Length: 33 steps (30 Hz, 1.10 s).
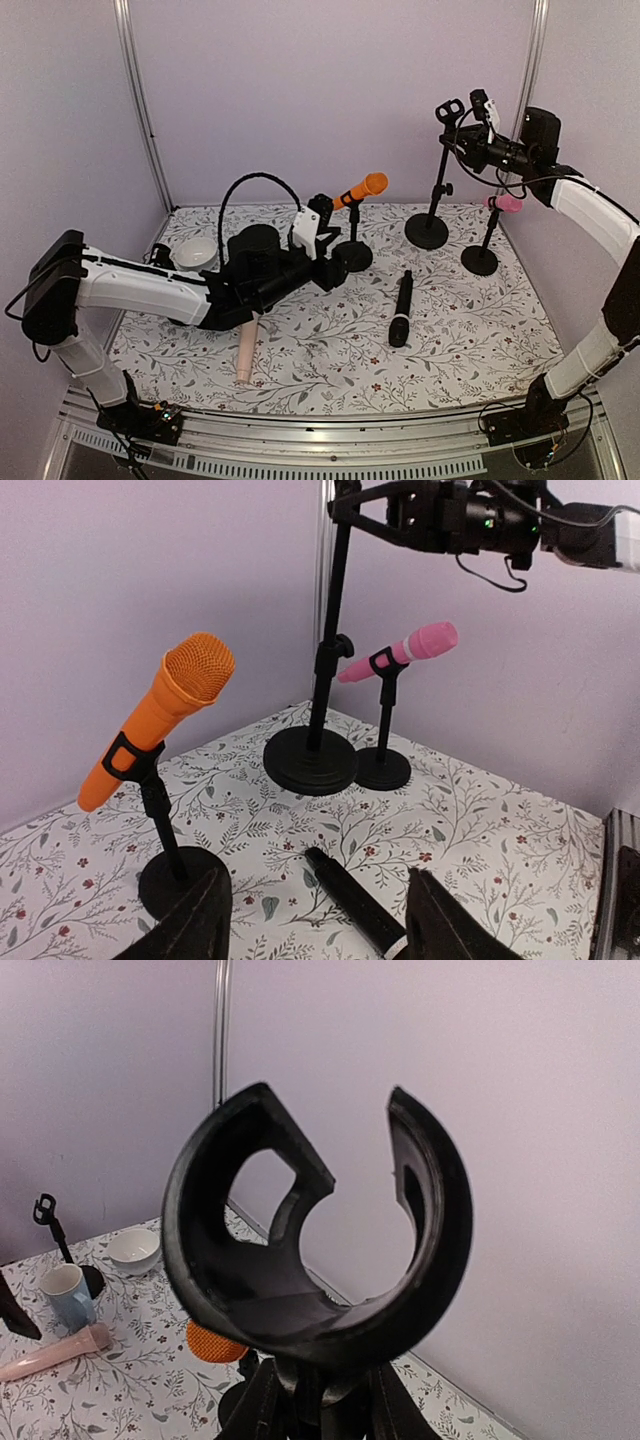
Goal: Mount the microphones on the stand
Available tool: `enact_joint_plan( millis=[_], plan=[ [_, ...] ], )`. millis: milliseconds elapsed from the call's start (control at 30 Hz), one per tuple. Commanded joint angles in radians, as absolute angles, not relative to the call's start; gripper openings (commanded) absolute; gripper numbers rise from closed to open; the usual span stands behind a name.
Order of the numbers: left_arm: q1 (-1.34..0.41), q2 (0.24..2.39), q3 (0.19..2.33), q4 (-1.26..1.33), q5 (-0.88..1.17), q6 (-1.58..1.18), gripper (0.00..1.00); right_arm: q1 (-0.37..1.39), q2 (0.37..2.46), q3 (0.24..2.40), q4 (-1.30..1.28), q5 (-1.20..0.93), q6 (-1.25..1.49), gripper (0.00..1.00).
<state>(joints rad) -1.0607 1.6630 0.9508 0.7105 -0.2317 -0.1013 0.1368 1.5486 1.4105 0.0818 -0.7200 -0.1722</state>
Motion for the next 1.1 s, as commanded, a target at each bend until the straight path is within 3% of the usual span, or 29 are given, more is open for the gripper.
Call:
enact_joint_plan(
  millis=[0,233,400,600,1067],
  plan=[
    [-1.074,1.592,0.941,0.639,-0.251,-0.102,0.62,0.142,1.383,1.375,0.023,-0.843,-0.211,0.0],
    [-1.074,1.487,0.909,0.551,-0.299,-0.1,0.63,0.193,1.184,1.271,-0.154,-0.958,-0.256,0.0],
    [-1.075,1.415,0.888,0.498,-0.27,-0.094,0.63,0.335,1.14,1.222,-0.236,-1.047,-0.289,0.0],
    [-1.092,1.314,0.833,0.438,-0.179,-0.068,0.62,0.498,1.246,1.291,-0.265,-1.124,-0.322,0.0],
    [-1.157,1.084,0.642,0.475,-0.278,-0.064,0.61,0.727,1.517,1.433,-0.245,-1.027,-0.347,0.0]
  ],
)
